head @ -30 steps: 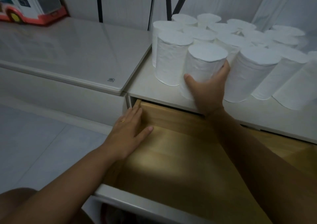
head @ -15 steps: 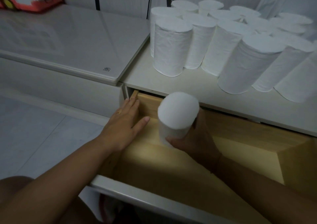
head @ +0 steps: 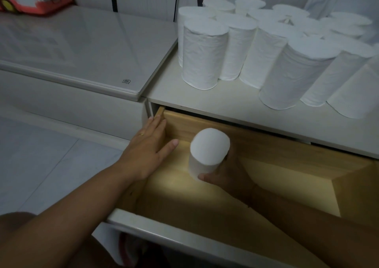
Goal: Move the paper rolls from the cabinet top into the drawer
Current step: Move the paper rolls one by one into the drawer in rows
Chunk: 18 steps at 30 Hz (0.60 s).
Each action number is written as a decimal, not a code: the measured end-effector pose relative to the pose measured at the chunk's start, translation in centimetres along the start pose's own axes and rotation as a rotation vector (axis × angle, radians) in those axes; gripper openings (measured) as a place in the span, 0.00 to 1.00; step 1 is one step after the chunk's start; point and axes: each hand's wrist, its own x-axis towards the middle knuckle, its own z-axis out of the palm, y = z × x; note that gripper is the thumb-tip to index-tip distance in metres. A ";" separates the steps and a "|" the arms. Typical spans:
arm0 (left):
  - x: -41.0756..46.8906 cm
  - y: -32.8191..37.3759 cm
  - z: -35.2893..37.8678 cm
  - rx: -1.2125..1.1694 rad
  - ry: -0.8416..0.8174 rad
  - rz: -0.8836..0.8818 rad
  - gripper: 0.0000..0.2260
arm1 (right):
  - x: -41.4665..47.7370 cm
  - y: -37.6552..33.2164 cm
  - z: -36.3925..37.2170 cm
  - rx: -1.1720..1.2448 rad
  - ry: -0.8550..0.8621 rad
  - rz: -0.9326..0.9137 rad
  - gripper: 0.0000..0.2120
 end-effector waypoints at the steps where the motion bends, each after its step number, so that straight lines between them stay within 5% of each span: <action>1: 0.0 0.0 0.0 -0.003 -0.004 0.001 0.39 | 0.0 -0.3 -0.6 -0.011 -0.034 -0.026 0.56; 8: 1.3 0.0 -1.0 0.079 -0.077 0.030 0.39 | 2.7 -4.2 -6.1 -0.610 -0.208 -0.445 0.50; 13: 1.2 0.0 -0.3 0.133 -0.037 0.065 0.38 | 4.1 -5.8 -5.5 -0.733 -0.432 -0.361 0.47; 18: 0.9 -0.2 -0.1 0.062 0.017 0.050 0.36 | 3.8 -6.2 -3.3 -0.783 -0.294 -0.239 0.45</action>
